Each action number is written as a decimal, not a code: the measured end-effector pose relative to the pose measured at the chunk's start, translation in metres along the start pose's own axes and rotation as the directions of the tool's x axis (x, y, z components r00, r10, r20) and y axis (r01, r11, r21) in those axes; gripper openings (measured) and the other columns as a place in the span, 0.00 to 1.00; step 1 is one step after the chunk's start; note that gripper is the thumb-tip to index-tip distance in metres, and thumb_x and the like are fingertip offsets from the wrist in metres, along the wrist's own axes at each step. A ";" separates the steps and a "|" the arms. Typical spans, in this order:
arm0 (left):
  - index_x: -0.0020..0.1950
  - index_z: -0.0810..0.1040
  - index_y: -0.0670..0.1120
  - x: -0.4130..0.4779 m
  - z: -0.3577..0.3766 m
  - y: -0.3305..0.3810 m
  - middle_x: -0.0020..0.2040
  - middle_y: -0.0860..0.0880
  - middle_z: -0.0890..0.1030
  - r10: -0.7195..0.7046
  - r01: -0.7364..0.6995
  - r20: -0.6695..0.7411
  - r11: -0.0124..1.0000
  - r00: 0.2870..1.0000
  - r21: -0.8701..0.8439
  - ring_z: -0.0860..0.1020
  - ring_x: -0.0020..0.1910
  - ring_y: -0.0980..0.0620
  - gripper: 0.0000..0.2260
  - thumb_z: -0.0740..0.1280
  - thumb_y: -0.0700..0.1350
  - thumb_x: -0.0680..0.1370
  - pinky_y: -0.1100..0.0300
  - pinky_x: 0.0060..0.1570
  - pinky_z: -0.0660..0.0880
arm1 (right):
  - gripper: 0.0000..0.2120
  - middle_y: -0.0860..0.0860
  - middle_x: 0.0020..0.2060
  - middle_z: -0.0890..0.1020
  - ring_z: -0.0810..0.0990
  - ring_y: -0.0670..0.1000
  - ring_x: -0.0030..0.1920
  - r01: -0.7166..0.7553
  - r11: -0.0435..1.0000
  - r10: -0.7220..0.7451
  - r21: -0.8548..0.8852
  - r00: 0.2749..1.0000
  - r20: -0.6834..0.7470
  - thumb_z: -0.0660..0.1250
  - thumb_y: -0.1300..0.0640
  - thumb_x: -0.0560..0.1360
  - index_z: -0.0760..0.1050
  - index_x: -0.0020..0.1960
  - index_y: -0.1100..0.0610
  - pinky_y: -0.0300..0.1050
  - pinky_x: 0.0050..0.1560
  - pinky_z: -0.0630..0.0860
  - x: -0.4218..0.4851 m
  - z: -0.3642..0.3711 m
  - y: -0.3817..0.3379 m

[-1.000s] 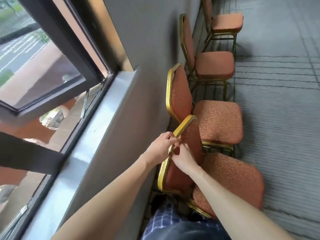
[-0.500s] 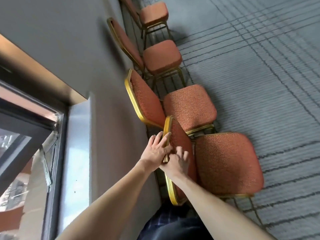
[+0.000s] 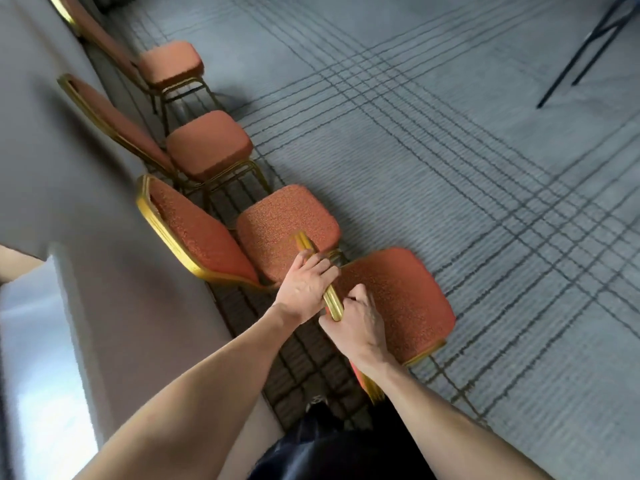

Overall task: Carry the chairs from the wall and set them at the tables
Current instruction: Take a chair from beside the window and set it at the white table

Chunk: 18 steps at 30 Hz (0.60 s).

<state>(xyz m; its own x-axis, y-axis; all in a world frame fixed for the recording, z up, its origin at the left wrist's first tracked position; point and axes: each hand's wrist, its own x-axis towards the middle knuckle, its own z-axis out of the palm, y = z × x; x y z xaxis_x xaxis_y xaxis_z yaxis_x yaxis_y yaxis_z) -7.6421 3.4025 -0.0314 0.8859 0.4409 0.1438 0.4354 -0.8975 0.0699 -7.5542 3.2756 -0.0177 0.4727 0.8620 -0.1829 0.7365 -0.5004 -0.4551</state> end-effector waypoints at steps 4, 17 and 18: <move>0.46 0.76 0.48 0.063 -0.013 0.031 0.40 0.51 0.76 0.061 -0.062 -0.056 0.998 0.997 -0.026 0.75 0.45 0.46 0.06 0.67 0.44 0.70 0.48 0.65 0.68 | 0.18 0.47 0.46 0.71 0.76 0.51 0.50 -0.151 0.988 0.145 -0.045 0.984 -0.106 0.65 0.41 0.70 0.80 0.42 0.55 0.45 0.43 0.75 0.013 -0.047 0.027; 0.45 0.68 0.51 0.231 -0.035 0.158 0.43 0.51 0.80 0.009 -0.013 0.059 0.998 0.998 0.055 0.75 0.50 0.48 0.09 0.65 0.53 0.70 0.53 0.53 0.62 | 0.18 0.53 0.49 0.84 0.84 0.57 0.49 -0.351 0.936 0.328 -0.015 0.889 -0.320 0.68 0.40 0.73 0.78 0.50 0.55 0.50 0.48 0.78 0.049 -0.174 0.147; 0.46 0.70 0.51 0.243 -0.035 0.169 0.43 0.51 0.80 0.002 -0.006 0.060 0.998 0.998 0.063 0.75 0.50 0.48 0.10 0.65 0.53 0.70 0.53 0.53 0.62 | 0.18 0.54 0.48 0.85 0.84 0.57 0.49 -0.359 0.933 0.328 -0.028 0.879 -0.346 0.68 0.40 0.74 0.78 0.50 0.54 0.50 0.46 0.78 0.052 -0.182 0.160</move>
<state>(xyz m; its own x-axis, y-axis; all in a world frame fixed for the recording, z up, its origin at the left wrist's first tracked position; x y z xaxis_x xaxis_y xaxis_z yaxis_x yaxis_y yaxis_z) -7.3587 3.3585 0.0500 0.8950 0.4380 0.0842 0.4391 -0.8984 0.0072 -7.3239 3.2253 0.0585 0.8242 0.5662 -0.0086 0.5313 -0.7784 -0.3344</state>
